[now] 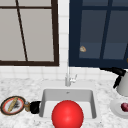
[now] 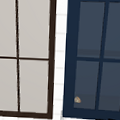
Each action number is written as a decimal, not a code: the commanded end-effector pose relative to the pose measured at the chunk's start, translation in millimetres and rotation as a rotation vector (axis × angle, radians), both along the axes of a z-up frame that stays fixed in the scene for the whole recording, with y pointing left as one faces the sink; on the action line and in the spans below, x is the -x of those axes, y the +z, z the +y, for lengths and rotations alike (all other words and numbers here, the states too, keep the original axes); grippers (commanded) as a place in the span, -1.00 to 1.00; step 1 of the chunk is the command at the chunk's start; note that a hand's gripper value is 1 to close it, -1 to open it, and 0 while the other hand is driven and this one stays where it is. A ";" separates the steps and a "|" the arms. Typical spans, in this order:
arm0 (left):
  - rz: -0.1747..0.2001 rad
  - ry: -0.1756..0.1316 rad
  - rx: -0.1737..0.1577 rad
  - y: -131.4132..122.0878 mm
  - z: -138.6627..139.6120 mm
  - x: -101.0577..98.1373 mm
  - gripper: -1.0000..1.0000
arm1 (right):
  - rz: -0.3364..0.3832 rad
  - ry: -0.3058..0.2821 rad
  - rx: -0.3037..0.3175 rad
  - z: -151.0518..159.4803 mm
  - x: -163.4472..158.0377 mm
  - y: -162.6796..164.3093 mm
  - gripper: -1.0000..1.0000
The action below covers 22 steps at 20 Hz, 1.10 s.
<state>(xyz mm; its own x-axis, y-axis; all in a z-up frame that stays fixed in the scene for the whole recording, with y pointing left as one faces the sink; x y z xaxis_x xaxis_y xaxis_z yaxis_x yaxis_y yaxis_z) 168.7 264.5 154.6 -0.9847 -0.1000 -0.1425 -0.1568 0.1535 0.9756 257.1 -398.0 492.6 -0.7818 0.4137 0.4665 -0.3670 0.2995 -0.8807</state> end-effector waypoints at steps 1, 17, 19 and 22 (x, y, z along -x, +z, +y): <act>0.000 0.000 0.000 0.0 0.0 0.0 0.00 | 0.043 -0.090 0.066 0.0 4.7 -7.4 -1.00; 0.000 0.000 0.000 0.0 0.0 0.0 0.00 | 0.145 -0.410 0.219 0.9 21.7 -33.1 -1.00; 0.000 0.000 0.000 0.0 0.0 0.0 0.00 | 0.172 -0.444 0.251 1.0 22.0 -36.5 -1.00; 0.000 0.000 0.000 0.0 0.0 0.0 0.00 | 0.201 -0.494 0.302 1.1 23.9 -43.1 -1.00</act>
<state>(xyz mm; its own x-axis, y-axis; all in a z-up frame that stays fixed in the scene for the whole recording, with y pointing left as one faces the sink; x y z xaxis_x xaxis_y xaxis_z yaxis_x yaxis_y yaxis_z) 168.7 264.5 154.6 -0.9847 -0.1000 -0.1425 -0.1568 0.1535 0.9756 234.8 -396.8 455.8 -0.4474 0.7883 0.4223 -0.3830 0.2578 -0.8870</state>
